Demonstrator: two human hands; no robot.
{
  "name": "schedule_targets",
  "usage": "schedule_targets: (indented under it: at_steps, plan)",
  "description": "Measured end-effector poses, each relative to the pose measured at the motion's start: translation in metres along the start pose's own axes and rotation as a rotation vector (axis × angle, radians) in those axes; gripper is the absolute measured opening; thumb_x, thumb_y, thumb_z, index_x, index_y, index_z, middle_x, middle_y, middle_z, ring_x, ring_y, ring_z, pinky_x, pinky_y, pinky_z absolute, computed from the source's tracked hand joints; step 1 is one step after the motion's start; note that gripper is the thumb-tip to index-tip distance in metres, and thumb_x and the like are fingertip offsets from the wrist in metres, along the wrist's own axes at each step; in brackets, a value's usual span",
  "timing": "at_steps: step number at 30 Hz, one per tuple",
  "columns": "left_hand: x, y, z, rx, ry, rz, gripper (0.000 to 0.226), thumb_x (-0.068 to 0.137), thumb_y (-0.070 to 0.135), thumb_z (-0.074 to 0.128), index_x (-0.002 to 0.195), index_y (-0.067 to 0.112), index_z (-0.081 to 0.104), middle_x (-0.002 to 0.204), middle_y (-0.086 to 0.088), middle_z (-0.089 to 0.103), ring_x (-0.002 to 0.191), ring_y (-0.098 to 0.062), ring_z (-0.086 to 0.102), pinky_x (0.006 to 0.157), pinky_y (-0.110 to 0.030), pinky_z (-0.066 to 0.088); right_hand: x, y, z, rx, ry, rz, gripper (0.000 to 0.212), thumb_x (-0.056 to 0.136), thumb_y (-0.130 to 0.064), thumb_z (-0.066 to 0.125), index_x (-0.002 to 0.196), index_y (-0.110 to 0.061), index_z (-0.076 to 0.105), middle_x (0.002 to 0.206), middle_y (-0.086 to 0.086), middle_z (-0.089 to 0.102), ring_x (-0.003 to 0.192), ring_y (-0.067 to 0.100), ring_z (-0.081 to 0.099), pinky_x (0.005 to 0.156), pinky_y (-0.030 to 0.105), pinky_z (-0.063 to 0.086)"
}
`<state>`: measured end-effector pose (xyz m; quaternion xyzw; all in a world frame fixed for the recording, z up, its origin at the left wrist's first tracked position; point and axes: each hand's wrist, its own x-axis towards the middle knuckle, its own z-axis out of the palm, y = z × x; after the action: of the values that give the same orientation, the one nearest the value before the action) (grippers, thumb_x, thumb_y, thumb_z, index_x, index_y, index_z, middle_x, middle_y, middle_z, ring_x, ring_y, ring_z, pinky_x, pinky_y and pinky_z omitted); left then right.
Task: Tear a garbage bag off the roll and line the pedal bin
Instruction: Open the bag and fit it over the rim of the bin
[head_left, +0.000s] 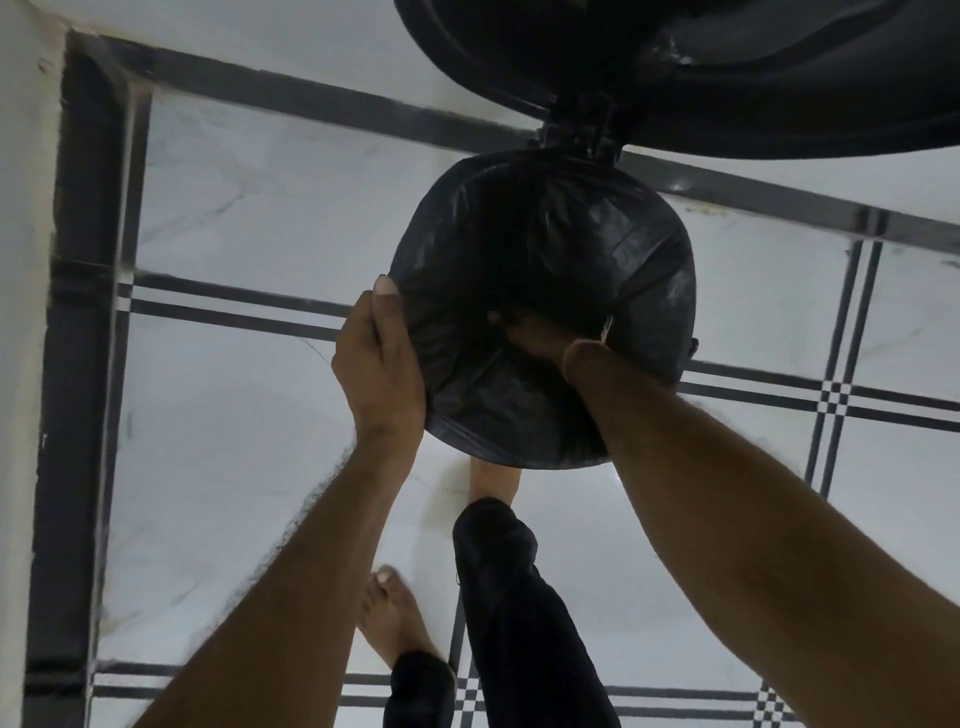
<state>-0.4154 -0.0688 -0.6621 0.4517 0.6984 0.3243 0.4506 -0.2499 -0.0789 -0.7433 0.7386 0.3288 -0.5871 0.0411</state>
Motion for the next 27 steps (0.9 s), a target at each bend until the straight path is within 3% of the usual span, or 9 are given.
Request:
schedule_targets:
  at_steps: [5, 10, 15, 17, 19, 21, 23, 25, 27]
  plan:
    - [-0.004, 0.008, -0.002, -0.019, -0.009, -0.050, 0.046, 0.108, 0.038, 0.042, 0.063, 0.028, 0.037, 0.059, 0.012, 0.039, 0.061, -0.006, 0.037, 0.062, -0.015, 0.035, -0.064, -0.010, -0.017, 0.065, 0.204, -0.163, 0.045, 0.103, -0.043, 0.044, 0.138, -0.019, 0.058, 0.146, 0.007, 0.054, 0.136, 0.025, 0.047, 0.111, 0.028, 0.032]
    - [-0.006, 0.009, -0.001, -0.017, -0.023, -0.086, 0.046, 0.107, 0.040, 0.042, 0.063, 0.027, 0.038, 0.061, 0.010, 0.041, 0.062, -0.008, 0.038, 0.061, -0.017, 0.036, -0.064, -0.022, 0.021, 0.119, -0.097, -0.102, 0.071, 0.091, -0.074, 0.030, 0.153, -0.040, 0.031, 0.164, -0.004, 0.025, 0.150, 0.024, 0.024, 0.122, 0.044, 0.017]
    - [-0.003, 0.005, -0.001, -0.050, -0.023, -0.068, 0.047, 0.107, 0.037, 0.043, 0.061, 0.029, 0.038, 0.054, 0.016, 0.040, 0.059, -0.007, 0.039, 0.060, -0.015, 0.036, -0.017, 0.000, 0.034, 0.097, -0.071, 0.085, 0.096, 0.079, -0.085, 0.034, 0.158, -0.034, 0.017, 0.167, 0.000, 0.010, 0.152, 0.029, 0.014, 0.122, 0.045, 0.007]
    - [-0.002, 0.004, -0.001, -0.059, -0.018, -0.078, 0.048, 0.107, 0.038, 0.043, 0.060, 0.029, 0.038, 0.053, 0.016, 0.039, 0.059, -0.007, 0.039, 0.060, -0.016, 0.036, -0.011, 0.003, 0.033, -0.022, -0.100, 0.070, 0.088, 0.086, -0.078, 0.032, 0.158, -0.031, 0.019, 0.167, 0.003, 0.011, 0.152, 0.029, 0.014, 0.123, 0.044, 0.008]
    - [-0.003, 0.004, -0.002, -0.052, -0.019, -0.079, 0.049, 0.106, 0.039, 0.044, 0.060, 0.028, 0.038, 0.053, 0.015, 0.039, 0.059, -0.007, 0.038, 0.060, -0.016, 0.036, -0.022, -0.002, 0.024, -0.072, -0.098, 0.006, 0.065, 0.099, -0.058, 0.035, 0.153, -0.020, 0.037, 0.160, 0.010, 0.032, 0.146, 0.031, 0.031, 0.119, 0.041, 0.021]
    - [-0.007, 0.007, -0.004, -0.018, -0.014, -0.093, 0.048, 0.105, 0.043, 0.046, 0.060, 0.027, 0.039, 0.056, 0.012, 0.040, 0.058, -0.008, 0.039, 0.060, -0.018, 0.038, -0.054, -0.007, 0.009, -0.042, 0.121, -0.185, 0.042, 0.100, -0.044, 0.046, 0.125, -0.017, 0.064, 0.130, 0.011, 0.064, 0.123, 0.030, 0.057, 0.104, 0.036, 0.043]
    - [-0.006, 0.005, -0.008, 0.103, 0.041, -0.119, 0.042, 0.102, 0.049, 0.048, 0.069, 0.022, 0.047, 0.067, 0.006, 0.050, 0.065, -0.012, 0.048, 0.067, -0.027, 0.047, -0.092, -0.008, -0.004, -0.102, 0.545, -0.457, 0.027, 0.098, -0.035, 0.051, 0.100, -0.017, 0.070, 0.098, 0.004, 0.073, 0.095, 0.024, 0.068, 0.081, 0.034, 0.053]
    - [0.003, 0.011, -0.012, 0.221, 0.129, -0.026, 0.032, 0.097, 0.048, 0.053, 0.091, 0.017, 0.058, 0.087, 0.003, 0.060, 0.082, -0.019, 0.060, 0.080, -0.041, 0.054, -0.115, -0.002, -0.020, -0.246, 0.956, -0.474, 0.024, 0.097, -0.033, 0.050, 0.105, -0.019, 0.067, 0.105, 0.002, 0.069, 0.098, 0.020, 0.062, 0.078, 0.036, 0.051]
    - [0.018, 0.025, -0.008, 0.327, 0.114, 0.185, 0.035, 0.096, 0.047, 0.053, 0.106, 0.015, 0.062, 0.102, 0.000, 0.065, 0.095, -0.024, 0.062, 0.085, -0.046, 0.053, -0.119, 0.003, -0.042, -0.273, 1.201, -0.232, 0.037, 0.095, -0.040, 0.048, 0.122, -0.019, 0.060, 0.122, 0.004, 0.060, 0.110, 0.024, 0.054, 0.087, 0.041, 0.046]
